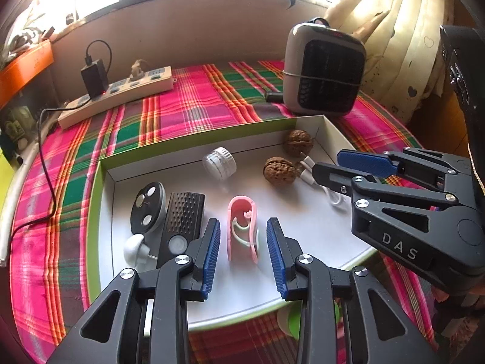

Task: Organize objects
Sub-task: 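Open the left gripper to drop the pink clip while the right releases the cable, then move the left gripper to the green-capped toy while the right approaches the pink hook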

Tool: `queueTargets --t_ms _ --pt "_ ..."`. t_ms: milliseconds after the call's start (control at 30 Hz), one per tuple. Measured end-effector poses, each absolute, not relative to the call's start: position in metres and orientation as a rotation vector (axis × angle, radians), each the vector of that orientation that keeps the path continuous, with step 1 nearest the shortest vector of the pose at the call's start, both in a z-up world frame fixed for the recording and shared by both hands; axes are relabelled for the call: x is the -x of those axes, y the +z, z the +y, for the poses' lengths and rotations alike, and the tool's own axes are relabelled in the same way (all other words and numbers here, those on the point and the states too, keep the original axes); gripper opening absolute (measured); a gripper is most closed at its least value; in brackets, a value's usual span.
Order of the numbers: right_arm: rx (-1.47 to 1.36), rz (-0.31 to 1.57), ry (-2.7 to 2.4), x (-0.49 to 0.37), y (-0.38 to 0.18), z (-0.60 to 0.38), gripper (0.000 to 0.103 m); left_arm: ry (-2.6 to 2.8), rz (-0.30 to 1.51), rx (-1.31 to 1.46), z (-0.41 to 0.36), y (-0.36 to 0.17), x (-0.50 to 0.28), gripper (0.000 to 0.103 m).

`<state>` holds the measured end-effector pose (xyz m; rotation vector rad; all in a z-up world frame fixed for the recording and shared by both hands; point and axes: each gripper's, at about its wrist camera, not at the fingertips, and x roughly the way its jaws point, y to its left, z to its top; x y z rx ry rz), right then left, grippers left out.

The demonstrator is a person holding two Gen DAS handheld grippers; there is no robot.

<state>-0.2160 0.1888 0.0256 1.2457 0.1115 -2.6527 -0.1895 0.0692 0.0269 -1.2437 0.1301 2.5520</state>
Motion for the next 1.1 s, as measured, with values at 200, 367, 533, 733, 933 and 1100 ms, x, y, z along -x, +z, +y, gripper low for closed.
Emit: queueTargets --t_ms 200,367,533,733,933,1100 --pt "-1.219 0.068 -2.664 0.201 0.033 0.192 0.032 2.572 0.119 1.222 0.062 0.034 0.178 0.03" --pt "-1.202 0.049 -2.675 0.187 0.035 0.192 0.035 2.582 0.116 1.199 0.058 0.039 0.167 0.03" --pt "-1.189 0.047 -2.681 0.175 0.038 0.19 0.036 2.591 0.093 1.187 0.051 0.042 0.16 0.03" --pt "-1.172 0.034 -2.679 0.161 0.04 0.187 0.036 2.609 0.074 1.179 0.043 0.044 0.15 0.03" --pt "-1.148 0.012 -2.682 0.139 0.039 0.186 0.037 2.634 0.057 1.156 0.036 0.048 0.138 0.03" --pt "-1.144 -0.01 -2.662 0.12 0.036 0.186 0.043 2.642 0.054 1.148 0.032 0.048 0.129 0.03"
